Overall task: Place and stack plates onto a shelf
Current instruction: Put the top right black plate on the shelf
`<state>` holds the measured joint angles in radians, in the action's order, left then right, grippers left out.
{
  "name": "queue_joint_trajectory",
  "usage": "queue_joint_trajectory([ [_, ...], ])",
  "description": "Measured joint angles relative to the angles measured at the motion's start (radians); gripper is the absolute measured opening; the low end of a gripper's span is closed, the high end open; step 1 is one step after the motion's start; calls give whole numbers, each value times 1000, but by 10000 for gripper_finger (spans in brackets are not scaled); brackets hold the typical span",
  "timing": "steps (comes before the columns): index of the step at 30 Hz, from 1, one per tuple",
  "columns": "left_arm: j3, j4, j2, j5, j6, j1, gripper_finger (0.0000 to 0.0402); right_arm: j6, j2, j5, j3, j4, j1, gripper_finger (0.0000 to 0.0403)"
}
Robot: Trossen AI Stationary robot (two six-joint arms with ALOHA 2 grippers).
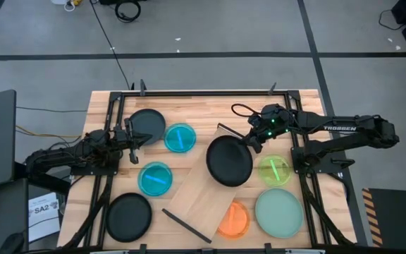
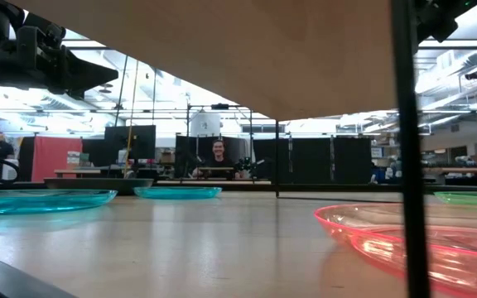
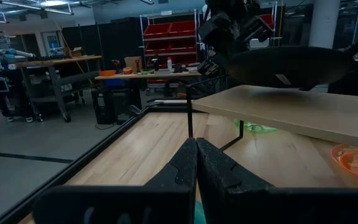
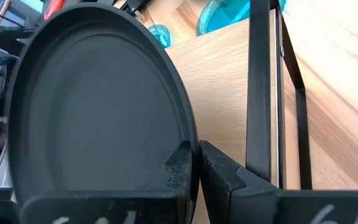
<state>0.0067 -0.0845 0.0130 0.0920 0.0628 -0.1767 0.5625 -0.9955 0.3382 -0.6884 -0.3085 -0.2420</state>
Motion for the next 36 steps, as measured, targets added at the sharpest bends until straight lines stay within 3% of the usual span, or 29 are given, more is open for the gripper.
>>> queue_joint_trajectory([
  [16, 0, 0, 0, 0, 0, 0, 11, -89, 0, -5, -1, -7, -1, 35],
  [23, 0, 0, 0, 0, 0, 0, 11, -122, 1, -65, -1, -6, -1, 38],
  [36, 0, 0, 0, 0, 0, 0, 11, -129, 1, -72, -1, 1, -2, 71],
])
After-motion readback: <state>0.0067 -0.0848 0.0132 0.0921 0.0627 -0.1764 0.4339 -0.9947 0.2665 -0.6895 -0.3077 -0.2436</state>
